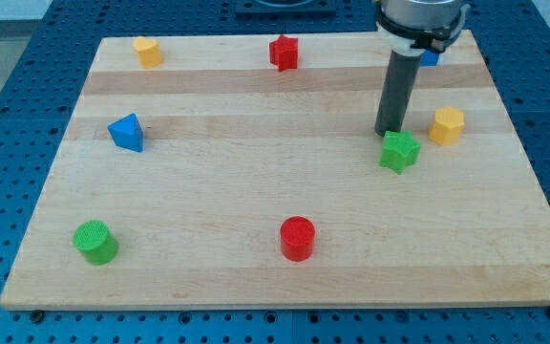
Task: Move the green star to the bottom right side of the board
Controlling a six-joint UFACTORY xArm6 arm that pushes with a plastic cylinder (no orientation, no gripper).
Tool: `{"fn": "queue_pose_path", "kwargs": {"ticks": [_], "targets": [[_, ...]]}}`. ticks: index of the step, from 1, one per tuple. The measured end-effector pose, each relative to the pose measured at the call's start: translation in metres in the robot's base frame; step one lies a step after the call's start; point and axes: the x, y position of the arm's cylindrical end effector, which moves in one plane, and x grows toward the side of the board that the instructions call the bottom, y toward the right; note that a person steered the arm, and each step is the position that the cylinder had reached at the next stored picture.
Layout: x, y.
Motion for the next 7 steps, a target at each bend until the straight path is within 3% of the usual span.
{"fn": "queue_pose_path", "kwargs": {"ticks": [4, 7], "targets": [[0.064, 0.009], [0.086, 0.0]]}}
